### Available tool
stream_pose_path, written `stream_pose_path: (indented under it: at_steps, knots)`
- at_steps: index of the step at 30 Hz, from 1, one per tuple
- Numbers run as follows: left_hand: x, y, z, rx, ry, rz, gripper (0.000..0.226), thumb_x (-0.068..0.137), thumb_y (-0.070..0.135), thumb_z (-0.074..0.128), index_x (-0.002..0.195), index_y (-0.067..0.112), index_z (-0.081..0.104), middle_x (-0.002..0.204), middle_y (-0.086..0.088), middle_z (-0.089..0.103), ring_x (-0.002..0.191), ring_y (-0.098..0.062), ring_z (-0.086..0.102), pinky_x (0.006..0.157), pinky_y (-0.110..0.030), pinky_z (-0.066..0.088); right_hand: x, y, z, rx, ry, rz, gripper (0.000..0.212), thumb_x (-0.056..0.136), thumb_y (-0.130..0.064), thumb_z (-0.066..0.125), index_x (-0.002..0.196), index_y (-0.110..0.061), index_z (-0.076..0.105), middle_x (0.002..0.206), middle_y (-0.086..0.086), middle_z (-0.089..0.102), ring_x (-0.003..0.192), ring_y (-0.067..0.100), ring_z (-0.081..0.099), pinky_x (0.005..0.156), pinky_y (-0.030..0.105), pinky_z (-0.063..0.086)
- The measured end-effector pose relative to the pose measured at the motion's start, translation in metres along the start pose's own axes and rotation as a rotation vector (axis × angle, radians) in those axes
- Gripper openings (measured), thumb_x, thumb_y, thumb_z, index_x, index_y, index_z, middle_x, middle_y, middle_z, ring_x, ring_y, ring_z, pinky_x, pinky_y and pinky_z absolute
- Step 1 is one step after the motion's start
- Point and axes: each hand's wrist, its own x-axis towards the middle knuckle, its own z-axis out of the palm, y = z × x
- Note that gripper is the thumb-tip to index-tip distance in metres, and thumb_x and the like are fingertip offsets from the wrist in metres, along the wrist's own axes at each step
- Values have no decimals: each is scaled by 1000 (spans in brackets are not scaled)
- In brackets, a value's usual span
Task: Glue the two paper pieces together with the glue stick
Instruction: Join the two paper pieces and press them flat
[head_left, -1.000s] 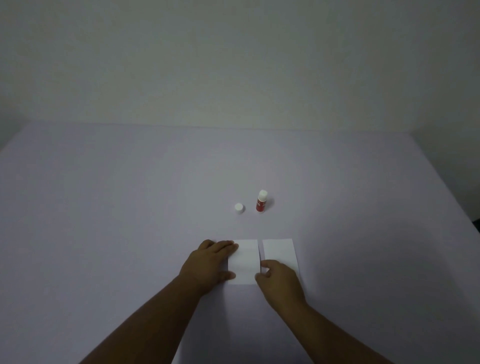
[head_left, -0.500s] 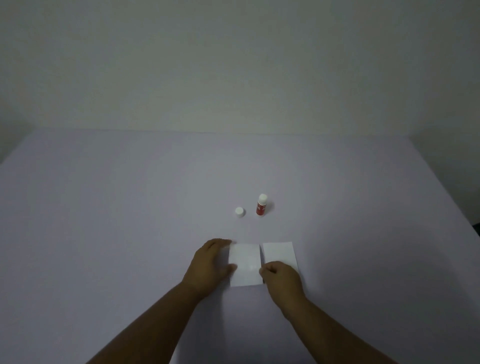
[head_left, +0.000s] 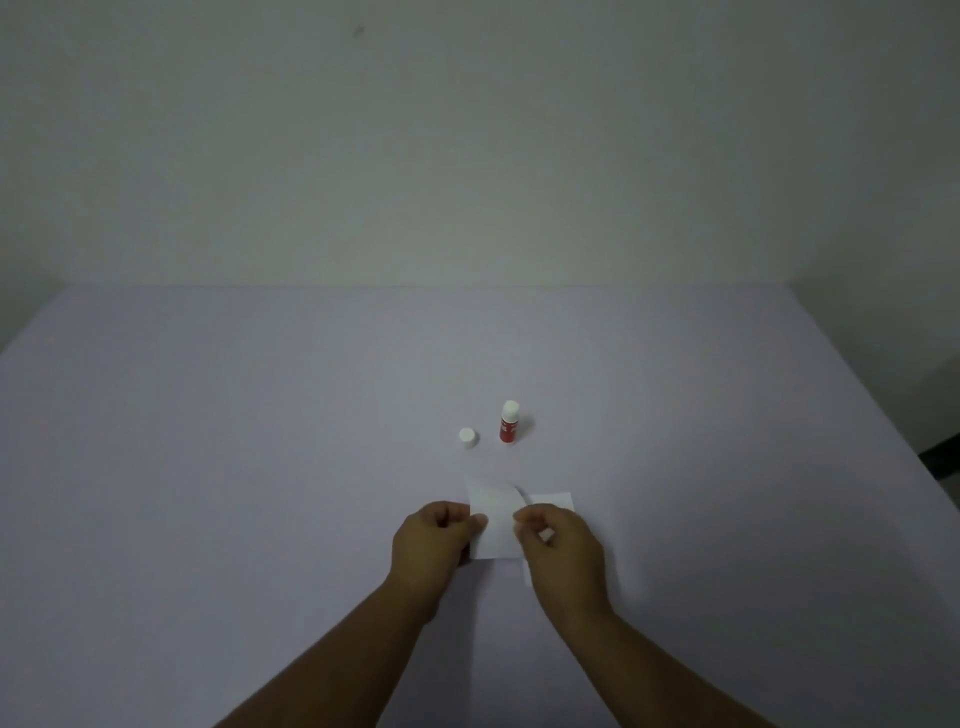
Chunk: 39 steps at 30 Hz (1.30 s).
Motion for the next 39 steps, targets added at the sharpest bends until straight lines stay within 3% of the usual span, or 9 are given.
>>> stream_pose_path:
  at_steps: [3, 6, 10, 18, 21, 26, 30, 34, 39]
  knots:
    - [-9, 8, 12, -59, -68, 43, 14, 85, 20, 67, 78, 10, 74, 59, 2, 68, 53, -11, 62, 51, -15, 49, -7, -7, 0, -20, -100, -48, 18, 88, -21, 58, 100, -19, 71, 96, -8, 66, 90, 9, 61, 87, 24, 50]
    - [-17, 13, 22, -179, -35, 5, 22, 91, 28, 59, 84, 14, 75, 73, -1, 76, 69, -18, 73, 61, -23, 56, -8, -9, -4, -7, -103, -25, 21, 88, -30, 58, 104, -23, 70, 97, -9, 69, 89, 8, 63, 82, 19, 51]
    - [-22, 18, 31, -225, -13, -106, 53, 96, 47, 39, 84, 11, 75, 77, -6, 77, 76, -26, 73, 63, -26, 57, -7, -7, -13, 38, -95, 10, 17, 84, -34, 63, 96, -25, 72, 87, -14, 70, 80, 3, 63, 70, 12, 48]
    - [-23, 19, 44, -266, -79, -144, 73, 94, 59, 23, 83, 10, 77, 78, -7, 77, 78, -25, 73, 61, -24, 56, -4, 5, -25, 21, -72, 24, 17, 83, -30, 64, 96, -22, 72, 89, -8, 72, 81, 7, 64, 75, 19, 52]
    - [-21, 17, 48, -215, -85, -136, 64, 96, 53, 29, 79, 15, 77, 80, -4, 77, 79, -24, 71, 60, -21, 53, -1, 9, -29, -5, -28, 8, 18, 86, -26, 60, 93, -16, 73, 86, -2, 72, 78, 13, 64, 73, 23, 53]
    - [-12, 4, 45, -13, -12, -8, 14, 89, 28, 61, 97, 18, 67, 97, -1, 68, 84, -16, 61, 67, -23, 47, 6, 20, -42, 137, -29, 56, 12, 85, -17, 61, 82, -17, 73, 86, 1, 73, 82, 22, 66, 79, 42, 56]
    - [-5, -3, 40, 6, -93, -73, 14, 85, 21, 67, 80, 9, 69, 71, -5, 63, 65, -17, 52, 61, -28, 45, 11, 30, -48, 191, -51, 174, 15, 84, -16, 62, 73, -21, 70, 84, 9, 73, 85, 29, 67, 81, 46, 56]
    - [-2, -8, 44, 65, -80, -106, 19, 83, 22, 70, 71, 6, 70, 63, -6, 63, 59, -17, 53, 58, -28, 45, 16, 45, -51, 148, -76, 250, 13, 84, -20, 63, 81, -12, 73, 83, 6, 73, 84, 24, 67, 82, 44, 55]
    - [2, -17, 53, 167, -45, -148, 25, 77, 25, 75, 58, 11, 69, 46, 3, 57, 48, -13, 51, 50, -24, 39, 21, 55, -50, 73, -87, 297, 14, 80, -24, 67, 71, -13, 69, 78, 8, 72, 79, 25, 66, 79, 44, 54]
